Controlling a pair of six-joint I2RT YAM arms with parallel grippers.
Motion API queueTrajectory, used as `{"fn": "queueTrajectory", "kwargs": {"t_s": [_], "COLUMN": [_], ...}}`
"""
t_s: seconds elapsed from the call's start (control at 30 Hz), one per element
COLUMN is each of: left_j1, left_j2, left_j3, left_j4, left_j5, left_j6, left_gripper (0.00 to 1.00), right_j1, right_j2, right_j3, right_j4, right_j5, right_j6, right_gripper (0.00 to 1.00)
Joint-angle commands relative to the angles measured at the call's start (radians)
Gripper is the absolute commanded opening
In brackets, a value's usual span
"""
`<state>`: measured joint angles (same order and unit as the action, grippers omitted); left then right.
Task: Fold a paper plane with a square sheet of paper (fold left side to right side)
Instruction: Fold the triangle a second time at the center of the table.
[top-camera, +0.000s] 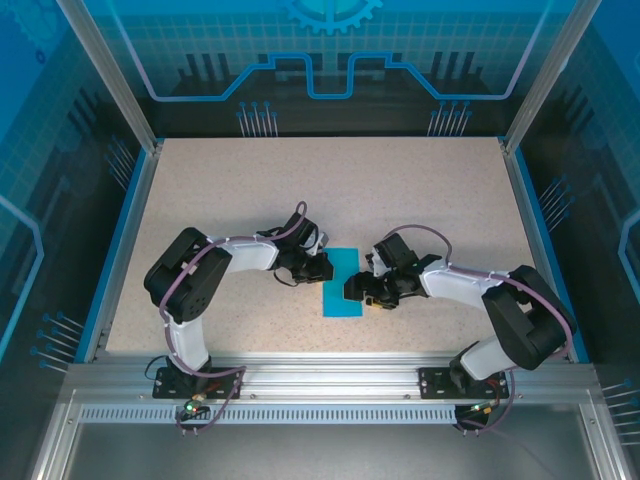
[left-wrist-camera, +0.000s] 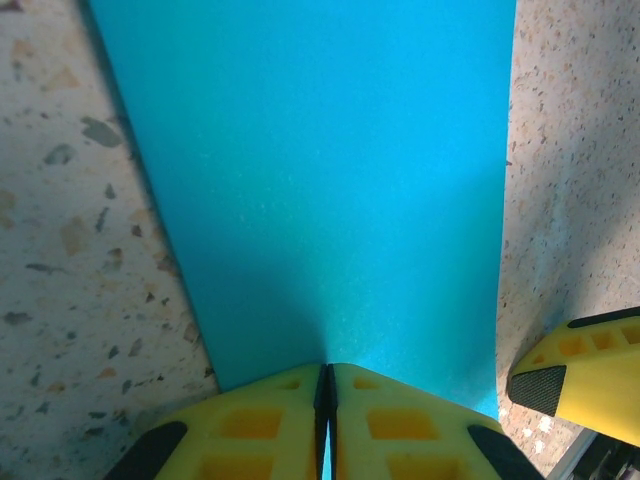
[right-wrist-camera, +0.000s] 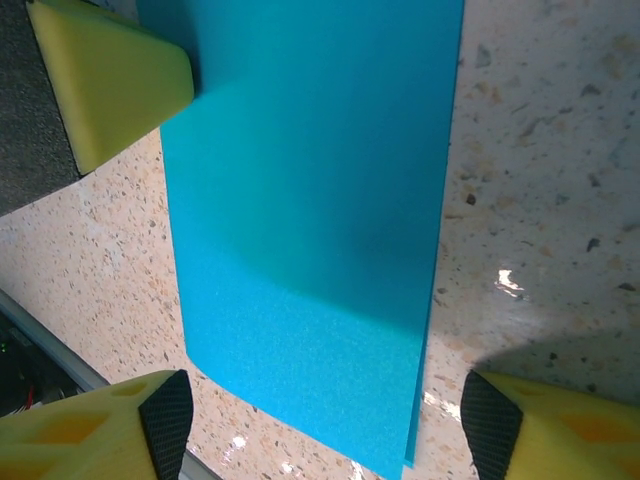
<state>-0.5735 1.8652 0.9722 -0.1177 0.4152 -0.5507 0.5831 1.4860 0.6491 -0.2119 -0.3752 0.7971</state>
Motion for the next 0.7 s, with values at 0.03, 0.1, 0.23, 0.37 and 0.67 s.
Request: {"fn": "queueTrajectory", "kwargs": {"t_s": [0.03, 0.1, 0.23, 0.37, 0.67], "left_j1": [-0.012, -0.01, -0.012, -0.012, -0.011], "left_j2": [0.009, 0.009, 0.007, 0.005, 0.004], "left_j3": [-0.033, -0.034, -0.036, -0.037, -0.038], "left_j4": [-0.035, -0.035, -0.034, -0.033, -0.033], "left_j5": [-0.018, -0.018, -0.018, -0.019, -0.018], "left_j6": [-0.001, -0.002, 0.0, 0.0, 0.0], "left_gripper": [0.13, 0.13, 0.14, 0.14, 0.14], "right_j1": [0.037, 0.039, 0.041, 0.041, 0.041], "right_j2": [0.03, 0.021, -0.013, -0.034, -0.012], "right_j3": [0.006, 0.004, 0.015, 0.023, 0.018], "right_j4": [0.038, 0.04, -0.001, -0.05, -0.021], "right_j5": [-0.05, -0.044, -0.004, 0.028, 0.012], "right_j6": [0.029, 0.033, 0.029, 0.024, 0.038], "right_gripper": [0.71, 0.7, 0.68, 0.68, 0.68]}}
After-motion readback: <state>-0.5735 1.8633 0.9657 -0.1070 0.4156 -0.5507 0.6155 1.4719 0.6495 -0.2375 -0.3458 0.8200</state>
